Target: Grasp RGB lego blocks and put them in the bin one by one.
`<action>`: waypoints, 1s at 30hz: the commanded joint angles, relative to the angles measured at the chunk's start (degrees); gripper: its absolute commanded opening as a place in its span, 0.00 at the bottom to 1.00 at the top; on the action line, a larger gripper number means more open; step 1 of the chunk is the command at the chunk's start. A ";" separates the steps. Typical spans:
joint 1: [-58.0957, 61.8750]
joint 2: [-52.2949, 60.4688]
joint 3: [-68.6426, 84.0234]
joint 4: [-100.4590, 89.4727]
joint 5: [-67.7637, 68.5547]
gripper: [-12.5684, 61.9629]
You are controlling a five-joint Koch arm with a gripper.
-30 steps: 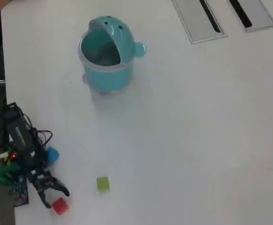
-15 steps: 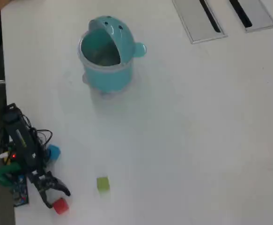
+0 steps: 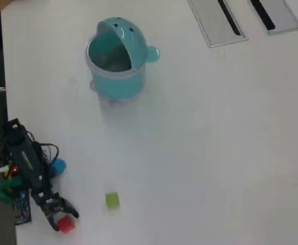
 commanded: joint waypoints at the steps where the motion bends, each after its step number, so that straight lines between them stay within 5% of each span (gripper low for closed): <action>1: 0.00 -0.18 -4.31 -2.72 0.88 0.58; 9: -0.88 -4.57 -8.09 -2.81 3.87 0.48; 12: -1.23 -7.12 -8.35 -6.33 4.66 0.32; 17: -2.20 -7.73 -7.65 -7.29 5.36 0.21; 30: -13.97 17.84 -8.35 -4.75 9.76 0.20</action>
